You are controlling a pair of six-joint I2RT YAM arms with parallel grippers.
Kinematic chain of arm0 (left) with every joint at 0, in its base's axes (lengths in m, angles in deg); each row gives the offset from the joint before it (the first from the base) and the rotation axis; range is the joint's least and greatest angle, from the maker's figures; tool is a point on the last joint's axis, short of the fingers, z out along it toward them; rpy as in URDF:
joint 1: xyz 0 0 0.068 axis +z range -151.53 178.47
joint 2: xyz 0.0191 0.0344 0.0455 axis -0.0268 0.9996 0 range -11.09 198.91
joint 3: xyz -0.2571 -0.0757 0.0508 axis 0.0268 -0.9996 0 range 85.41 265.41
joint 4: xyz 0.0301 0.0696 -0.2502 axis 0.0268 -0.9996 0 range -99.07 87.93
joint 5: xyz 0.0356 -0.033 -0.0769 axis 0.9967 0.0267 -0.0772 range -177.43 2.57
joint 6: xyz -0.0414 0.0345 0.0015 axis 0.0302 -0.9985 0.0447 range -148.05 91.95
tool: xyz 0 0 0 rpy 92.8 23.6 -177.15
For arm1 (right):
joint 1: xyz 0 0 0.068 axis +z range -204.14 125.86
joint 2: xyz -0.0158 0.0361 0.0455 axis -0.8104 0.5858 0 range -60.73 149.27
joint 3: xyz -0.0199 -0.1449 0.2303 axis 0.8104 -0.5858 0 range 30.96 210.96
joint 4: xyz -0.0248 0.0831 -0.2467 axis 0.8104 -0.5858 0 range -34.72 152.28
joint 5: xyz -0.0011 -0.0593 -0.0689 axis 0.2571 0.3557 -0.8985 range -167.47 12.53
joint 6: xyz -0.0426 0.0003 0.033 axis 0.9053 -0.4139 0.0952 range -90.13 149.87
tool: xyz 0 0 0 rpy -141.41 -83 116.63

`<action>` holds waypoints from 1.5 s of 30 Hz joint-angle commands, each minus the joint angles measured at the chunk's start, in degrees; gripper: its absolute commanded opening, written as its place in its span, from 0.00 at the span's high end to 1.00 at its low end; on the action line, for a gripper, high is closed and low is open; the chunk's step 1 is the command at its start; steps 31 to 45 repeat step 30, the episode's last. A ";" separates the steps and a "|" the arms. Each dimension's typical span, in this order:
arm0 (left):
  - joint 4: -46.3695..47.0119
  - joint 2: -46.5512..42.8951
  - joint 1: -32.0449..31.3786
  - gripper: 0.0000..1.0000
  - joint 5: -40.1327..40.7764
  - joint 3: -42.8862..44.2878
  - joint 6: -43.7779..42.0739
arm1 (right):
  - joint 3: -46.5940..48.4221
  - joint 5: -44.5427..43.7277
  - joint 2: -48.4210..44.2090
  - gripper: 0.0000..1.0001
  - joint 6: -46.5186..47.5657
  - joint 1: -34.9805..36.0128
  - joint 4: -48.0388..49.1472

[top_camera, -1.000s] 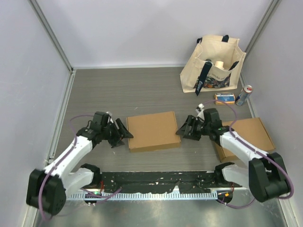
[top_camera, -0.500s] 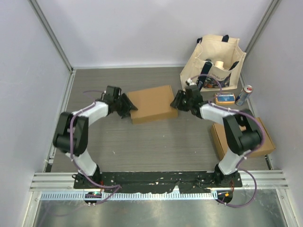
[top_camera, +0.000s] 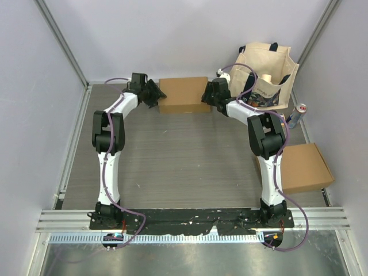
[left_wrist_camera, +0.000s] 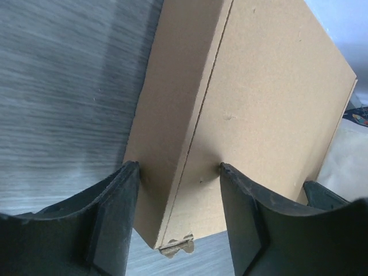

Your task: Fold the paper box

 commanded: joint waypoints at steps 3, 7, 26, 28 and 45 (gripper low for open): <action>-4.64 -3.53 -0.84 0.30 -0.48 0.91 -3.45 | 0.71 2.70 -2.32 0.38 2.98 2.51 -2.57; -11.31 -8.70 0.83 0.14 2.06 5.22 -7.49 | 4.04 -2.11 -4.61 0.22 7.01 2.51 -10.35; -14.55 -68.37 -24.12 0.12 7.09 -14.76 -31.33 | -12.07 -18.33 -59.01 0.15 20.66 23.61 -36.33; -8.02 -79.09 -24.12 0.06 4.02 -20.15 -29.39 | -17.72 -13.48 -69.07 0.15 21.62 23.78 -29.14; 0.25 -84.90 -24.12 0.00 2.78 -25.35 -29.21 | -21.00 -13.03 -81.61 0.14 22.85 23.78 -23.52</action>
